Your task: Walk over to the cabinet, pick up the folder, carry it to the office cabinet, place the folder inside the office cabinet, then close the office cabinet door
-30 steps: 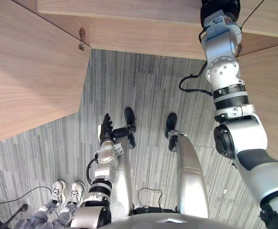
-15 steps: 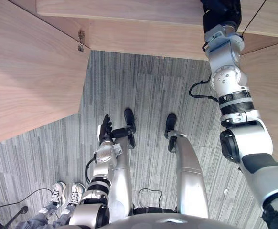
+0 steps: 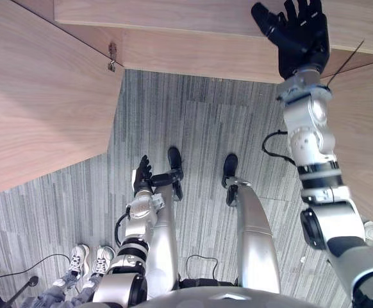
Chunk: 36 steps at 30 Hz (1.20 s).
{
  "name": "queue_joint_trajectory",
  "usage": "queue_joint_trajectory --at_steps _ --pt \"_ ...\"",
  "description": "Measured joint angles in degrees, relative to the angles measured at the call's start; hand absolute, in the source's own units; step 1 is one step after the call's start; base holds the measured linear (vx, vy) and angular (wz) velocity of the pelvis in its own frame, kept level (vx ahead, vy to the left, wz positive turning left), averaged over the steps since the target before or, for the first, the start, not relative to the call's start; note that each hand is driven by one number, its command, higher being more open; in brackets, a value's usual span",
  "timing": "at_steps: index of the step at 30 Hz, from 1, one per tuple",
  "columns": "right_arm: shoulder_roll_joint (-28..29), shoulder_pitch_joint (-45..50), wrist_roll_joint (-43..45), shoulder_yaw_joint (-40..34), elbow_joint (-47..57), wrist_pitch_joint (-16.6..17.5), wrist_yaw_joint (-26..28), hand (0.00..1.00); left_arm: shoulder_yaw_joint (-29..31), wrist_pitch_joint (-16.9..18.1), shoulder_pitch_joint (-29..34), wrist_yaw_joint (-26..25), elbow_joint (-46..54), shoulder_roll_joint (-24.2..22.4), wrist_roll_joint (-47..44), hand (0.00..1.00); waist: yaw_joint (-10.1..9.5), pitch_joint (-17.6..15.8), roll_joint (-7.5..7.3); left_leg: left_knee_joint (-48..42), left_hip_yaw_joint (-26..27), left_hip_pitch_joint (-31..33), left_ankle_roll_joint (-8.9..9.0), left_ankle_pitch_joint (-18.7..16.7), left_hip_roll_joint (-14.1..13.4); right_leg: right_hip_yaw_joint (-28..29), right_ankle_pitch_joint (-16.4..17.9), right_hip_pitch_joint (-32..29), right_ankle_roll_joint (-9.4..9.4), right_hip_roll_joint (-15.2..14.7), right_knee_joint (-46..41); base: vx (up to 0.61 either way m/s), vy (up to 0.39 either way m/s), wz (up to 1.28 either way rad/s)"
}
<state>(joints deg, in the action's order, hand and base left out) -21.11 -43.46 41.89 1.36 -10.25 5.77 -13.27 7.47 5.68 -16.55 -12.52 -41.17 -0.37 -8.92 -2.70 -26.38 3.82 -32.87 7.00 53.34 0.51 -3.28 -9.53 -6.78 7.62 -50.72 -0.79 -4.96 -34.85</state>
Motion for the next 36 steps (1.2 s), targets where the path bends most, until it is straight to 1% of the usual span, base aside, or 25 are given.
queue_joint_trajectory --at_steps 2,3,5,6,7,8,9,10,12,13,17,20,22,23,25,26,31,36 --pt "-0.74 4.62 -12.57 0.0 6.52 0.02 -1.16 1.0 0.0 0.0 0.25 -0.14 0.88 0.02 0.68 1.0 0.12 0.0 -0.11 0.03 0.05 -0.12 -0.02 -0.03 0.0 0.03 0.0 0.1 -0.01 -0.01 0.0 0.0 0.0 0.0" --pt "-0.89 5.28 -14.3 -0.01 7.49 0.02 -1.24 1.0 0.02 0.0 0.3 -0.19 1.11 0.04 0.7 1.0 0.16 0.01 -0.18 0.04 0.07 -0.2 -0.02 -0.04 0.0 0.06 0.0 0.15 -0.01 -0.01 -0.01 0.0 0.0 0.0" --pt "-1.0 6.6 -25.28 -0.02 9.08 0.01 -2.9 1.0 0.02 0.02 0.4 -0.47 1.33 0.06 2.31 1.0 0.17 0.1 -0.49 0.41 0.1 -0.88 0.04 -0.08 0.01 0.06 0.05 0.71 -0.05 -0.01 0.04 0.0 0.0 0.0" --pt "-0.99 6.86 -27.12 -0.01 9.31 -0.01 -3.27 1.0 0.02 0.03 0.54 -0.56 1.43 0.08 2.72 1.0 0.16 0.25 -0.78 0.54 0.2 -1.03 0.05 -0.08 0.02 0.14 0.07 0.74 -0.06 -0.02 0.08 0.0 0.0 0.0" --pt "-0.99 7.22 -31.99 -0.03 9.7 -0.03 -4.0 1.0 0.02 0.08 0.93 -0.74 1.91 0.17 2.96 1.0 0.14 0.38 -1.26 0.69 0.25 -1.22 0.06 -0.07 0.03 0.17 0.13 0.81 -0.07 -0.02 0.28 0.0 0.0 0.0" --pt "-0.99 7.3 -36.0 -0.02 10.0 -0.09 -4.66 0.0 0.01 0.08 1.41 -0.78 2.48 0.23 3.3 1.0 0.15 0.5 -1.69 0.81 0.27 -1.21 0.08 -0.07 0.03 0.14 0.14 0.76 -0.08 -0.02 0.36 0.0 0.0 0.0" --pt "-1.0 7.29 -37.73 -0.03 10.09 -0.16 -4.91 0.0 0.01 0.08 1.63 -0.77 2.63 0.23 3.42 1.0 0.14 0.53 -1.86 0.86 0.26 -1.2 0.09 -0.06 0.03 0.12 0.14 0.76 -0.08 -0.02 0.41 0.0 0.0 0.0" --pt "-1.0 7.29 -42.45 -0.02 10.12 -0.51 -5.38 0.0 0.01 0.08 1.95 -0.77 2.65 0.22 4.05 1.0 0.08 0.56 -2.07 0.91 0.26 -1.2 0.1 -0.06 0.05 0.08 0.15 0.77 -0.09 -0.03 0.5 0.0 0.0 0.0" --pt "-1.02 7.25 -47.52 -0.01 10.13 -1.01 -5.69 0.0 0.02 0.07 2.24 -0.84 2.65 0.23 4.65 1.0 -0.05 0.52 -2.2 0.96 0.23 -1.14 0.1 -0.04 0.14 -0.02 0.15 0.77 -0.11 -0.11 0.48 0.02 -0.001 0.02" --pt "-1.03 7.14 -50.45 0.04 10.11 -2.01 -5.75 0.0 0.04 0.07 2.35 -0.91 2.66 0.23 5.03 1.0 -0.09 0.51 -2.22 1.03 0.2 -1.07 0.1 -0.04 0.22 -0.09 0.15 0.73 -0.12 -0.2 0.5 0.04 -0.002 0.04" --pt "-1.73 4.46 -55.66 1.97 7.59 -4.68 -5.82 0.0 0.41 0.08 2.47 -1.24 2.82 0.34 5.03 1.0 -0.1 0.5 -2.24 1.23 0.08 -0.75 0.08 -0.05 0.57 -0.5 0.22 0.48 -0.21 -0.66 0.5 0.03 0.004 0.05" --pt "-1.99 -0.43 -57.89 3.1 3.02 -5.7 -5.83 0.0 0.48 0.14 2.46 -1.35 3.34 0.53 5.02 1.0 -0.11 0.49 -2.26 1.18 0.07 0.32 -0.1 0.07 0.88 -0.55 0.24 -0.65 -0.26 -1.0 0.24 0.0 0.003 0.02" --pt "-2.18 -4.86 -58.11 4.33 -1.78 -7.02 -5.87 0.0 0.7 0.14 2.47 -1.68 3.38 0.68 5.01 1.0 -0.11 0.46 -2.31 0.81 -0.15 1.2 -0.12 0.07 0.92 -0.72 0.24 -1.26 -0.26 -1.07 0.1 0.0 0.002 0.04" --pt "-2.25 -7.59 -58.11 4.89 -5.23 -7.38 -5.85 0.0 0.72 0.14 2.47 -2.11 3.37 0.72 5.0 1.0 -0.17 0.4 -2.41 0.72 -0.36 1.56 -0.14 0.08 0.96 -0.91 0.24 -1.46 -0.26 -1.1 0.09 0.01 -0.001 0.05" --pt "-2.27 -10.15 -58.07 5.0 -8.11 -7.81 -5.85 0.0 0.71 0.15 2.48 -2.25 3.37 0.74 4.98 1.0 -0.45 0.38 -2.46 0.69 -0.52 1.94 -0.17 0.1 1.0 -1.06 0.24 -1.73 -0.26 -1.13 0.09 0.01 -0.007 0.04" --pt "-2.3 -12.98 -58.03 5.0 -10.77 -8.04 -5.85 0.0 0.73 0.16 2.48 -2.37 3.46 0.8 4.96 1.0 -0.57 0.37 -2.46 0.66 -0.56 2.52 -0.23 0.15 1.07 -1.11 0.24 -2.3 -0.26 -1.22 0.02 0.01 -0.008 0.03" --pt "-3.83 -21.04 -56.99 7.04 -18.65 -8.36 -5.85 0.0 0.71 0.7 2.44 -2.72 3.73 1.6 4.35 1.0 -0.49 0.37 -2.47 0.61 -1.05 4.01 -0.29 0.2 1.23 -1.64 0.24 -3.37 -0.25 -1.39 0.03 0.02 -0.006 0.04" --pt "-3.9 -27.97 -52.99 7.13 -26.19 -8.81 -6.09 0.0 0.68 1.85 2.42 -3.4 4.07 1.75 2.64 1.0 -0.46 0.37 -2.47 0.65 -1.44 5.65 -0.35 0.29 1.46 -2.34 0.24 -4.73 -0.25 -1.67 0.06 0.02 -0.004 0.05"
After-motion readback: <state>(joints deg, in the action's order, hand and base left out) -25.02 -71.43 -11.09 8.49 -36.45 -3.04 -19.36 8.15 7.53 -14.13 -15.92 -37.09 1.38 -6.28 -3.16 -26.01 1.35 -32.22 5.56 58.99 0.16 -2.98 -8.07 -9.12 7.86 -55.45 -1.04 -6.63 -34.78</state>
